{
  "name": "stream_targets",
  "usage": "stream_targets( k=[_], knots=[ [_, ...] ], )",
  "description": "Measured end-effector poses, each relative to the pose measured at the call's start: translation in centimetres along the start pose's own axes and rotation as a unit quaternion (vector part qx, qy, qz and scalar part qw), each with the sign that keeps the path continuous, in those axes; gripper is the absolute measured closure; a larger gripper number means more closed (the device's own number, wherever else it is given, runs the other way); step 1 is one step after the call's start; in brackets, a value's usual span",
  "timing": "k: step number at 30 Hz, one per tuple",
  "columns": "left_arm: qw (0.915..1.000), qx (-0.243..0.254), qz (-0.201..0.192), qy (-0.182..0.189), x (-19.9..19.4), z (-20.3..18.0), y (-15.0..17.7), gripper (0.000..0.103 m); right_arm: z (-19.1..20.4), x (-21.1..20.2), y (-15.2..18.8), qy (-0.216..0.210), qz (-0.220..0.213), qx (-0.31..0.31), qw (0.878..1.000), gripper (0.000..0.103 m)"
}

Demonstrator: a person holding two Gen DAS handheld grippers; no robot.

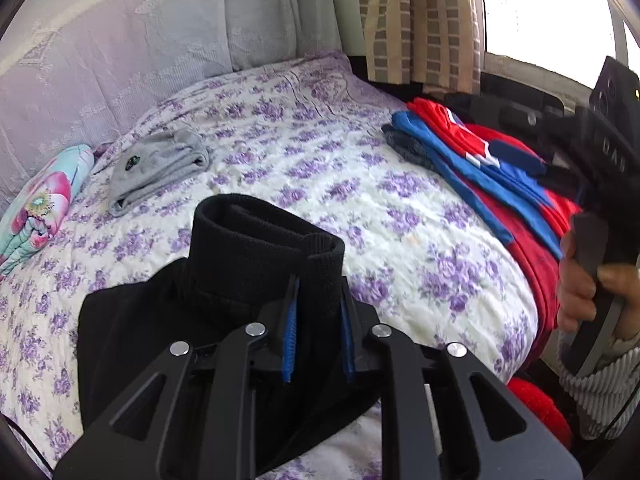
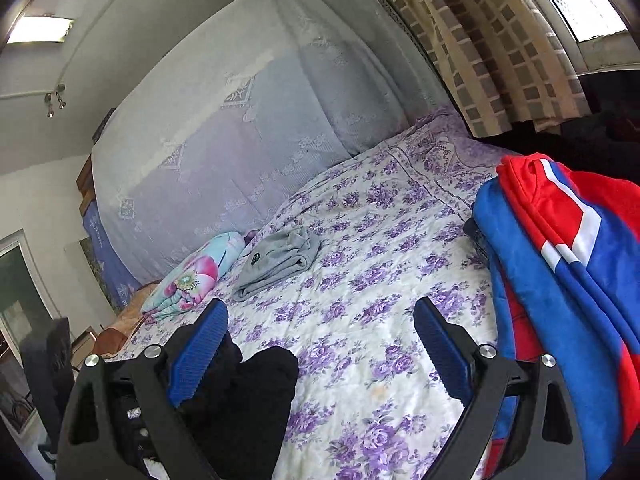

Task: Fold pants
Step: 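Lift the folded pants with the left tool and fold them over, then lower the black pants bundle onto the bed and open the left tool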

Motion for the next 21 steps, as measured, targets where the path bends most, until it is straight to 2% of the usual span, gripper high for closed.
stream_targets(
  k=[3, 5, 7, 9, 11, 12, 13, 14, 15, 17, 21],
  knots=[
    [0.9993, -0.003, 0.02, 0.032, 0.9, -0.2, 1.1, 0.083, 0.4, 0.3, 0.2, -0.005, 0.008, -0.003, 1.0, 0.009],
    [0.9962, -0.014, 0.032, 0.08, 0.8, 0.0, 1.6, 0.074, 1.0, 0.9, 0.5, -0.014, 0.02, -0.007, 1.0, 0.009],
    [0.9929, -0.026, 0.029, 0.112, 0.2, 0.2, 2.1, 0.06, 1.9, 1.5, 0.9, -0.022, 0.031, -0.016, 0.999, 0.009],
    [0.9908, -0.036, 0.018, 0.13, -0.9, 0.8, 2.7, 0.058, 3.1, 2.0, 1.4, -0.028, 0.043, -0.033, 0.998, 0.009],
    [0.9892, -0.047, 0.008, 0.139, -2.0, 1.6, 3.3, 0.058, 4.7, 2.4, 2.1, -0.039, 0.049, -0.052, 0.997, 0.014],
    [0.9886, -0.054, 0.002, 0.141, -2.5, 2.3, 3.7, 0.058, 5.7, 2.5, 2.5, -0.049, 0.054, -0.064, 0.995, 0.025],
    [0.9884, -0.067, -0.008, 0.136, -3.3, 3.5, 4.3, 0.056, 6.6, 2.6, 2.8, -0.059, 0.061, -0.076, 0.993, 0.041],
    [0.9885, -0.08, -0.015, 0.128, -3.8, 4.6, 4.7, 0.053, 7.7, 2.8, 3.2, -0.072, 0.069, -0.087, 0.991, 0.051],
    [0.9881, -0.1, -0.022, 0.115, -4.3, 6.2, 5.4, 0.049, 8.7, 3.0, 3.7, -0.085, 0.077, -0.096, 0.989, 0.066],
    [0.985, -0.136, -0.031, 0.101, -5.0, 9.4, 6.6, 0.046, 11.0, 3.7, 4.9, -0.107, 0.094, -0.117, 0.983, 0.068],
    [0.9759, -0.206, -0.035, 0.063, -5.3, 14.9, 8.9, 0.046, 16.3, 6.3, 6.9, -0.121, 0.129, -0.169, 0.97, 0.068]
  ],
)
Point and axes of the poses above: each gripper's, at about its wrist camera, not at the fingertips, and x roughly the way its jaws point, z to its left, y to its underside, the point moved 4 cm from there along x, roughly the way its jaws point, and after that the axes turned 12 degrees about z, right-handed, at the moved point
